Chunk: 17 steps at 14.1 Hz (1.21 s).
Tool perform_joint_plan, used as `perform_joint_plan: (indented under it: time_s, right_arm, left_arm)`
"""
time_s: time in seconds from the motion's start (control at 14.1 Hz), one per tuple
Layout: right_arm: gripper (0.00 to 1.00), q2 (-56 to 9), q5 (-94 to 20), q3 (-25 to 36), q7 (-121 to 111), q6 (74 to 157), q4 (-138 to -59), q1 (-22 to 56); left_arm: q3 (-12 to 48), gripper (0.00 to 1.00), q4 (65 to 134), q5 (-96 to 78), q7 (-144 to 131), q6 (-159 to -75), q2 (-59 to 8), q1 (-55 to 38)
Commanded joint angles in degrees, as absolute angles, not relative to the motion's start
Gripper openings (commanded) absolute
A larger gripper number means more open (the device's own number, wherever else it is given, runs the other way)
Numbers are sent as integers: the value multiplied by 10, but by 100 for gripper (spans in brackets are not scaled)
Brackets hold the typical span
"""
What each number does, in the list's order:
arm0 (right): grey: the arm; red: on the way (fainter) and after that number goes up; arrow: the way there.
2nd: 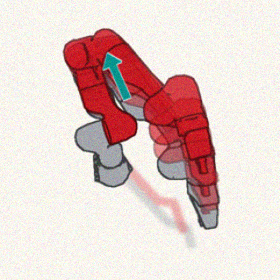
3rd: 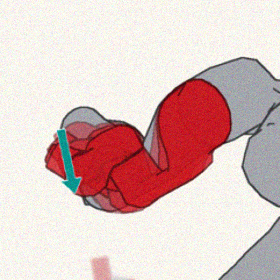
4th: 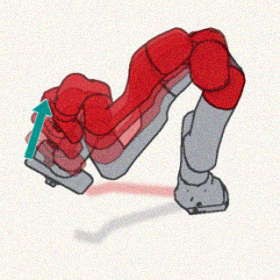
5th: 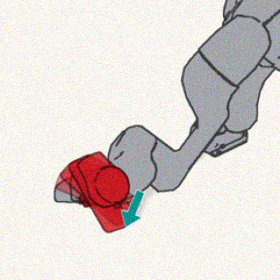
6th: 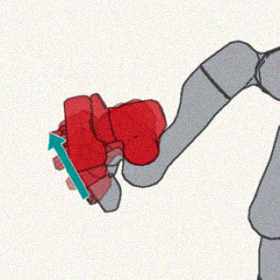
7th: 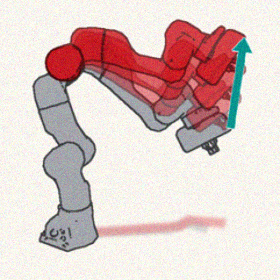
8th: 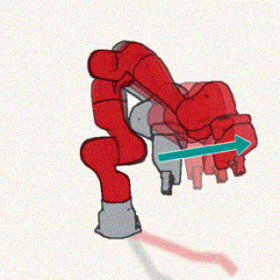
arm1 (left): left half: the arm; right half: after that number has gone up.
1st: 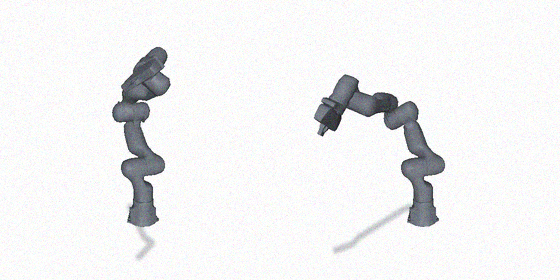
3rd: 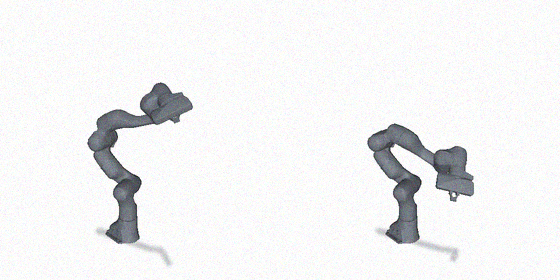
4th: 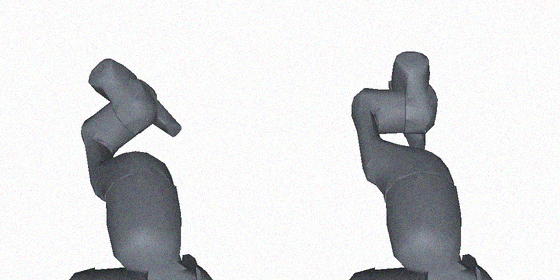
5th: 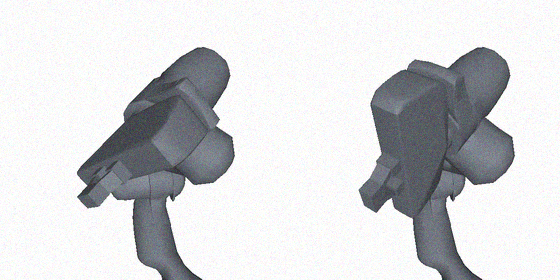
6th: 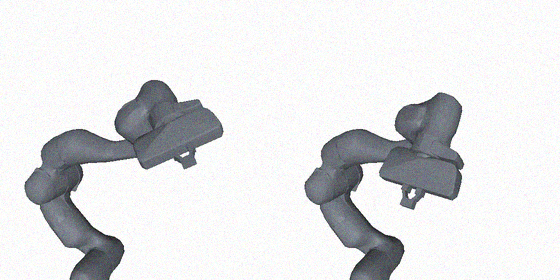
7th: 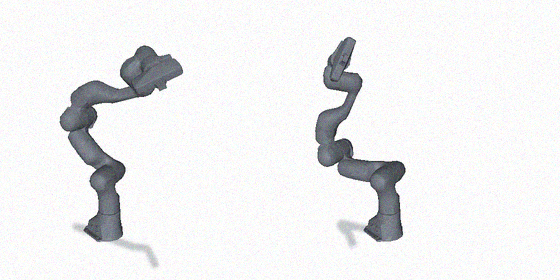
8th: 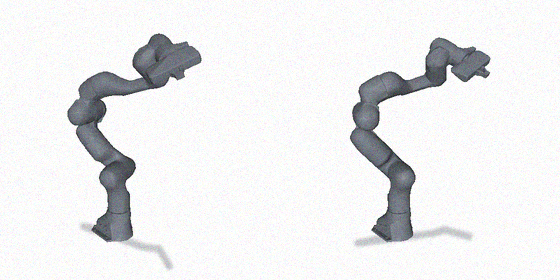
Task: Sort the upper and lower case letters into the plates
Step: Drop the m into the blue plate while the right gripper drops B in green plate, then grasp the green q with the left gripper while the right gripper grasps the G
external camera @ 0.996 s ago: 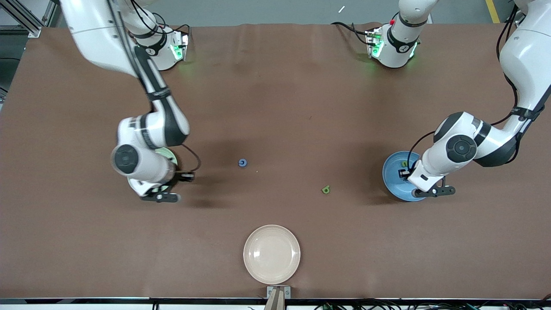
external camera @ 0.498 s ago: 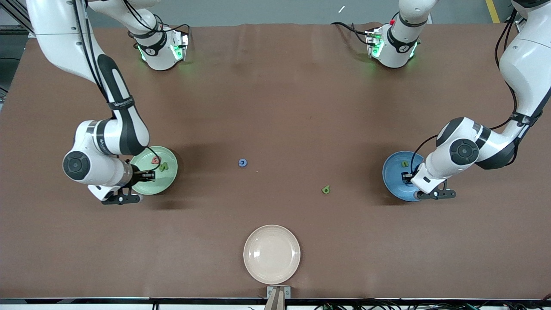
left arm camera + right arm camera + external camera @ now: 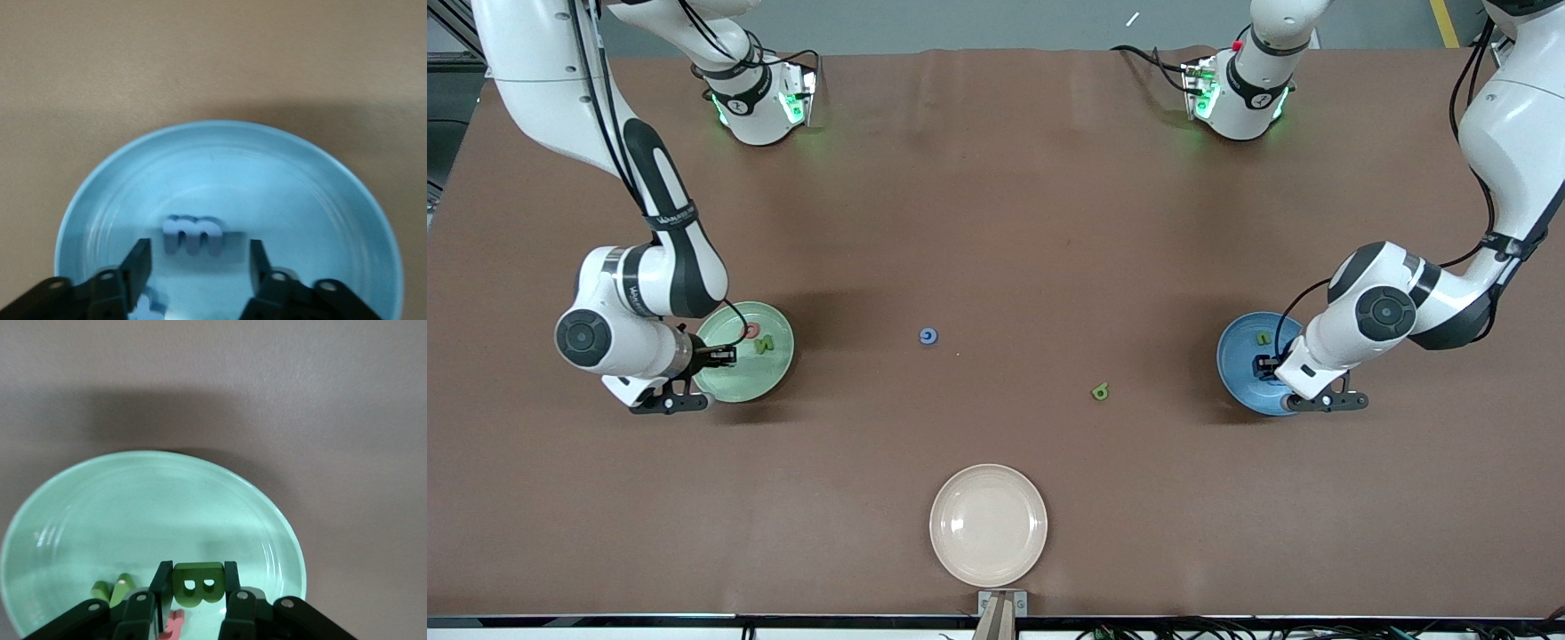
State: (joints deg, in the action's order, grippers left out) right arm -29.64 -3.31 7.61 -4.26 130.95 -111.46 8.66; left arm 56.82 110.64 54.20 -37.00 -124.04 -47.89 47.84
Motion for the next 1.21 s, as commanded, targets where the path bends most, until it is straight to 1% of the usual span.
perform_joint_plan:
  time_s: [0.0,0.14,0.28,0.36,0.5,0.57,0.64,0.71,0.78,0.92,1.0,1.14]
  right_arm:
    - [2,-280,-26,69,-47,1336,-1153,81]
    - [3,-280,-26,69,-47,1337,-1160,80]
    - [3,-276,-26,69,-47,1335,-1163,80]
    - [4,-272,-26,69,-47,1333,-1166,80]
    - [6,-265,-26,69,-47,1333,-1177,80]
    - [15,-265,-26,69,-47,1332,-1177,80]
    - [30,-265,-26,69,-47,1332,-1176,80]
    - [81,-265,-26,69,-47,1332,-1174,81]
    - [100,-264,-26,69,-47,1329,-1172,81]
    - [100,-256,-26,69,-44,1321,-1165,82]
    - [100,-252,-27,69,-37,1298,-1151,85]
    - [100,-249,-34,64,-10,1253,-1119,91]
  left_arm:
    - [628,99,1096,500,-380,-1165,-460,480]
    - [652,99,1079,490,-449,-1143,-462,454]
    - [648,99,1050,488,-525,-1143,-468,387]
    - [634,99,1029,488,-561,-1143,-473,345]
    - [574,99,981,462,-624,-1143,-475,244]
    - [537,99,959,441,-650,-1146,-475,193]
    - [501,99,940,425,-682,-1147,-475,145]
    - [475,99,923,408,-714,-1150,-476,110]
    - [448,99,919,385,-740,-1157,-477,83]
    - [408,99,918,353,-775,-1219,-481,54]
    - [398,99,923,351,-802,-1250,-481,51]
    - [394,98,924,357,-838,-1277,-489,51]
